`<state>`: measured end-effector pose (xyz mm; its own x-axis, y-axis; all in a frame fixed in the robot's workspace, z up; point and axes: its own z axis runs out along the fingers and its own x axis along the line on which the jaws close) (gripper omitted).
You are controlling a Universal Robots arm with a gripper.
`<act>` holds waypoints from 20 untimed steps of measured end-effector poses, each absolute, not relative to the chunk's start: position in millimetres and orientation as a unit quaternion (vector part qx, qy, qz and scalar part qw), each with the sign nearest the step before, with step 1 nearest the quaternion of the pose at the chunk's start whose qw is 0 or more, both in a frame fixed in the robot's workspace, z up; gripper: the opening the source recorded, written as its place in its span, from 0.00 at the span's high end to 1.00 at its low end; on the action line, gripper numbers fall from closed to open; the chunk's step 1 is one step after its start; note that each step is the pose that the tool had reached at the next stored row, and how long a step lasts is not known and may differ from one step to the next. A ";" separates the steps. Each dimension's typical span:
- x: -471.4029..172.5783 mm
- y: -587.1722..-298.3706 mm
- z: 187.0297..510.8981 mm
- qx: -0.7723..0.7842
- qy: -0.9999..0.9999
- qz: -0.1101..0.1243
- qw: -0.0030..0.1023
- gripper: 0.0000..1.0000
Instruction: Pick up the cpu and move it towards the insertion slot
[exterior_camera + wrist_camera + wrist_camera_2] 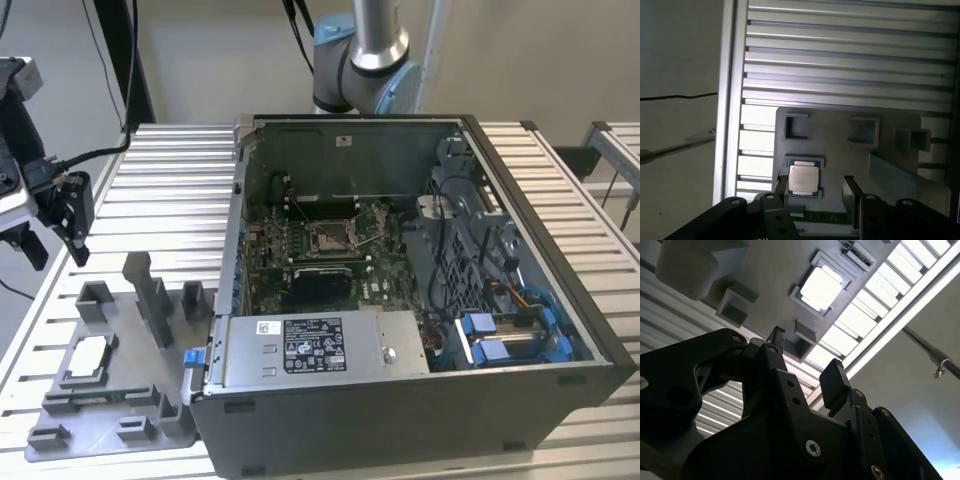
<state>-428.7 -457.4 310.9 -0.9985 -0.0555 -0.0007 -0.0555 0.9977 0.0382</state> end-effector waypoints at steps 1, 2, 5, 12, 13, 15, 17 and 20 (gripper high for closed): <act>-428.7 -457.6 309.3 0.029 -0.999 -0.019 0.000 1.00; -428.7 -457.9 307.3 0.030 -0.999 -0.019 0.000 1.00; -428.8 -460.9 302.0 0.033 -0.999 -0.019 0.000 1.00; -428.8 -464.4 289.8 0.040 -0.999 -0.019 0.000 1.00; -428.7 -464.4 289.1 0.041 -0.999 -0.018 0.001 1.00; -428.7 -464.4 289.0 0.041 -0.999 -0.018 0.001 1.00; -428.8 -464.4 289.0 0.041 -0.999 -0.018 0.001 1.00; -428.7 -464.4 287.4 0.041 -0.999 -0.018 0.000 1.00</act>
